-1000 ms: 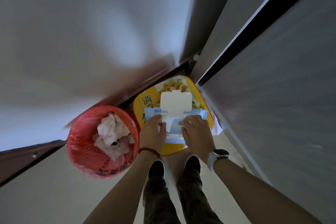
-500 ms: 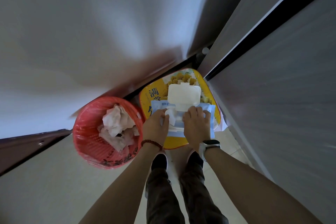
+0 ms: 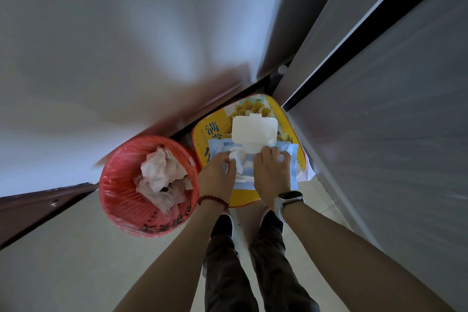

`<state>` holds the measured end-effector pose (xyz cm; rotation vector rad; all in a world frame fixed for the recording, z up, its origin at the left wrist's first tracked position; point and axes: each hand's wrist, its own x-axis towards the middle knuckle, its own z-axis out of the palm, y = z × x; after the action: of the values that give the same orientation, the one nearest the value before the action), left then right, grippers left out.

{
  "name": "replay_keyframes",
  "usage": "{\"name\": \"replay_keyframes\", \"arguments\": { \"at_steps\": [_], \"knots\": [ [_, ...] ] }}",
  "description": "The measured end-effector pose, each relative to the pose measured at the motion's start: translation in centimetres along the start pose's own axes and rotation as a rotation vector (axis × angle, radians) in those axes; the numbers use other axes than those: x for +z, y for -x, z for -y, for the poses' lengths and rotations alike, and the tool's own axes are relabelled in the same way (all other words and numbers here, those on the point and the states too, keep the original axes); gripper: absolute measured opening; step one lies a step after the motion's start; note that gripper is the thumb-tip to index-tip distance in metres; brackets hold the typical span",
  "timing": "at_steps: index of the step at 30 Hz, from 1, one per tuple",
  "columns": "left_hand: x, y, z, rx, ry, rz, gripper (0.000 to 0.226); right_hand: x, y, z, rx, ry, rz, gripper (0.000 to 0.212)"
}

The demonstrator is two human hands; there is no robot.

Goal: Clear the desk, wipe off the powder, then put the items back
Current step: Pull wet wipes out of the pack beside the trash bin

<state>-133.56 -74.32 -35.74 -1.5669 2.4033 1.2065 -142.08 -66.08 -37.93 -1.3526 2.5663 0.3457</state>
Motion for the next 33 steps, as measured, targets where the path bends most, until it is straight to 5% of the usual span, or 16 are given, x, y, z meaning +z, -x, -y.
{"name": "replay_keyframes", "arguments": {
  "at_steps": [7,11,13,19,33],
  "knots": [
    [-0.2,-0.1,-0.5,-0.053,0.001,-0.002,0.018,-0.5,-0.3,-0.7,0.03,-0.173,0.072,0.022],
    [-0.3,-0.5,-0.7,-0.096,-0.02,0.004,0.019,-0.7,-0.9,-2.7,-0.103,-0.256,0.111,0.01],
    [-0.4,-0.5,-0.7,-0.084,-0.014,0.002,0.018,-1.0,-1.0,-3.6,-0.153,-0.354,0.209,0.021],
    [-0.6,-0.5,-0.4,-0.064,-0.001,0.005,0.017,-0.8,-0.2,-2.9,-0.038,-0.606,0.106,0.018],
    [-0.4,-0.6,-0.1,-0.04,-0.004,0.02,0.018,-0.2,0.0,-0.6,-0.166,-0.32,-0.09,0.017]
  ]
}}
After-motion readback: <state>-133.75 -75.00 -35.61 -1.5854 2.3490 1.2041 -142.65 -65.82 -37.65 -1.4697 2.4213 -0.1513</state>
